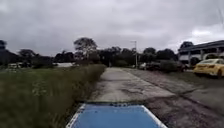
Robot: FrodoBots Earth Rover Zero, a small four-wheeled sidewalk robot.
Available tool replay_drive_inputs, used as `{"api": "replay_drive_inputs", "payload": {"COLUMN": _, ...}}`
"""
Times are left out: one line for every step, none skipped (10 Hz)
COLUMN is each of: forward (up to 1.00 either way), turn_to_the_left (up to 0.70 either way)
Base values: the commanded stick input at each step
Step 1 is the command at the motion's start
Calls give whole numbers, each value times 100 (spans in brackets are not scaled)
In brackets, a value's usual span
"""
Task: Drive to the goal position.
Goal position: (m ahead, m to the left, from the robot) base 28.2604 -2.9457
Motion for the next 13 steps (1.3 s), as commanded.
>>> {"api": "replay_drive_inputs", "payload": {"forward": 50, "turn_to_the_left": 0}}
{"api": "replay_drive_inputs", "payload": {"forward": 50, "turn_to_the_left": 0}}
{"api": "replay_drive_inputs", "payload": {"forward": 50, "turn_to_the_left": 0}}
{"api": "replay_drive_inputs", "payload": {"forward": 50, "turn_to_the_left": 0}}
{"api": "replay_drive_inputs", "payload": {"forward": 50, "turn_to_the_left": 0}}
{"api": "replay_drive_inputs", "payload": {"forward": 50, "turn_to_the_left": 0}}
{"api": "replay_drive_inputs", "payload": {"forward": 50, "turn_to_the_left": 0}}
{"api": "replay_drive_inputs", "payload": {"forward": 50, "turn_to_the_left": 0}}
{"api": "replay_drive_inputs", "payload": {"forward": 50, "turn_to_the_left": 0}}
{"api": "replay_drive_inputs", "payload": {"forward": 50, "turn_to_the_left": 0}}
{"api": "replay_drive_inputs", "payload": {"forward": 50, "turn_to_the_left": 0}}
{"api": "replay_drive_inputs", "payload": {"forward": 50, "turn_to_the_left": -4}}
{"api": "replay_drive_inputs", "payload": {"forward": 50, "turn_to_the_left": -29}}
